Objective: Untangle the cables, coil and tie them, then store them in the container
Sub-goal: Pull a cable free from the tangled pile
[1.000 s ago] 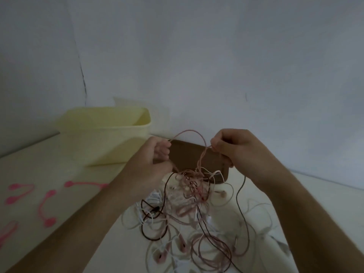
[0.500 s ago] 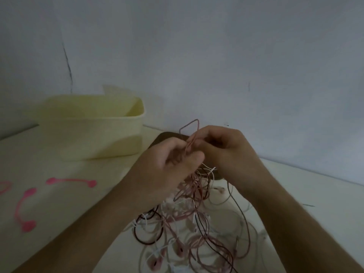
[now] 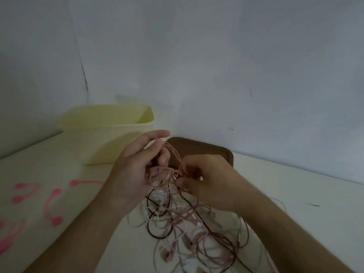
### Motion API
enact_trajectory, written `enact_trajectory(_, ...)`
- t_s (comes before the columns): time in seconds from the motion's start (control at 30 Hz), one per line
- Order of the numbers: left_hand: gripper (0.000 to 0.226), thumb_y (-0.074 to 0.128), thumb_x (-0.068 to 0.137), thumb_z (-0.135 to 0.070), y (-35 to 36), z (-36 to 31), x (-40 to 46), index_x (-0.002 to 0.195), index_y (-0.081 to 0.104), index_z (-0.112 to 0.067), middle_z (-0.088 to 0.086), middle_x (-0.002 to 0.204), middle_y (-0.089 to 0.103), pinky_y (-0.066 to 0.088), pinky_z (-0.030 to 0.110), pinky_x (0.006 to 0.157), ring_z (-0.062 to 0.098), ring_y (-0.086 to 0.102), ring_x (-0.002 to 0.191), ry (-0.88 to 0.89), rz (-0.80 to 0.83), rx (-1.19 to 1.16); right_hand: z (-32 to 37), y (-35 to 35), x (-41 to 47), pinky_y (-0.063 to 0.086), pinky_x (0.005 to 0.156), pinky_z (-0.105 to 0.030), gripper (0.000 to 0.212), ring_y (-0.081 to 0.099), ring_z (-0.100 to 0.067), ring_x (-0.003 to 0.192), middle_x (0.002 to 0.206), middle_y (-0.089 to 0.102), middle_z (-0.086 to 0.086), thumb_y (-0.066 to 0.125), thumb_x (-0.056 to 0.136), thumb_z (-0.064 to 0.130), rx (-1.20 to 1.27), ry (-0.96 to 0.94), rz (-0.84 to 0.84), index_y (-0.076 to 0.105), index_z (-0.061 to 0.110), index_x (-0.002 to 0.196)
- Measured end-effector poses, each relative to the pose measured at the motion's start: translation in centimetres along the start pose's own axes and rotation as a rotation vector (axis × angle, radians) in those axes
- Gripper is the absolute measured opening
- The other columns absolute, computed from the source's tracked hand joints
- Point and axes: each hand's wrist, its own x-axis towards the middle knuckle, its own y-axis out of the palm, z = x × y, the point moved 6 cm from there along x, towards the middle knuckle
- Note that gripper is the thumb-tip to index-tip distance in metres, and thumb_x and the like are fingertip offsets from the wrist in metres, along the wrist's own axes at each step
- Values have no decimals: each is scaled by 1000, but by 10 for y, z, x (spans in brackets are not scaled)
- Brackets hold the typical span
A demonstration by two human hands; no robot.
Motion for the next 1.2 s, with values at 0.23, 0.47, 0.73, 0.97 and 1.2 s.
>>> enact_trajectory(0.23,45,73,88,11,-15,9,-6,113,69,-27,-7,83,66,49,30,62,15,57,69,97,-105,588,-13,-53,-17,53,53,-28,25,57,-11,54,64,61,10,73,90,18,101,205,-432,56,25,73)
enact_trajectory(0.47,39,68,94,1,-29,2,-10,103,72,-36,-14,103,69,46,24,51,23,60,64,212,-369,744,-16,-76,-29,53,62,-40,27,59,-16,73,82,60,6,55,91,8,-217,263,-607,60,30,105)
enact_trajectory(0.73,21,77,89,-7,-35,-3,-6,82,76,-27,-9,82,77,52,28,74,11,71,80,216,-402,738,-55,-120,-42,22,54,-33,27,33,-18,51,52,44,1,57,99,9,536,351,-797,74,11,78)
enact_trajectory(0.97,25,71,93,-7,-37,-2,-2,72,74,-21,1,64,52,36,30,66,15,46,65,185,-344,511,-72,-137,-55,20,46,-30,29,17,-18,49,56,22,4,53,97,9,1154,410,-1052,51,17,70)
enact_trajectory(1.2,28,48,103,-6,-34,6,2,81,64,-11,17,95,72,59,50,85,31,72,94,53,-261,2,-94,-129,-53,43,56,-28,13,41,-16,51,60,47,3,58,93,5,940,625,-924,63,12,82)
